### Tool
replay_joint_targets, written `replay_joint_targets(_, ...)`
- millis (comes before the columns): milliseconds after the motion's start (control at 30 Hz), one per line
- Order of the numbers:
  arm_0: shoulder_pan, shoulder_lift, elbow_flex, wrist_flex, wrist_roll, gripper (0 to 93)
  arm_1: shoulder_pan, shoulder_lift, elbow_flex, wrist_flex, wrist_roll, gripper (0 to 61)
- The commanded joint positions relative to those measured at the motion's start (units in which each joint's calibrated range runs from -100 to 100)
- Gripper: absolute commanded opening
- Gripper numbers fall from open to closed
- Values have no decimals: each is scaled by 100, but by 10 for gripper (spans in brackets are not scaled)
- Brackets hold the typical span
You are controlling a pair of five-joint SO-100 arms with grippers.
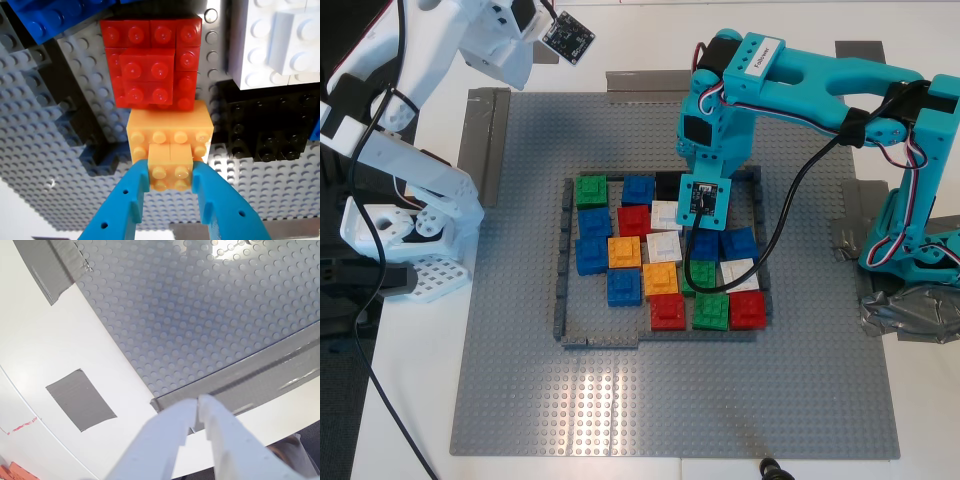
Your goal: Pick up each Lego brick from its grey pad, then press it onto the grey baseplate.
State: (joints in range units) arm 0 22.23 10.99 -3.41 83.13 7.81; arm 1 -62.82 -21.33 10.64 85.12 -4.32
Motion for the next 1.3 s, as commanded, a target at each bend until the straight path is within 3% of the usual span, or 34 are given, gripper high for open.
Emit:
replay_joint_targets(0, -29, -112, -33, -5, -22, 0, -4, -322, -165, 89, 15, 1)
replay_joint_targets(1267, -268, -112, 283, -233, -115, 0, -40, -262, -463, 455, 10, 1)
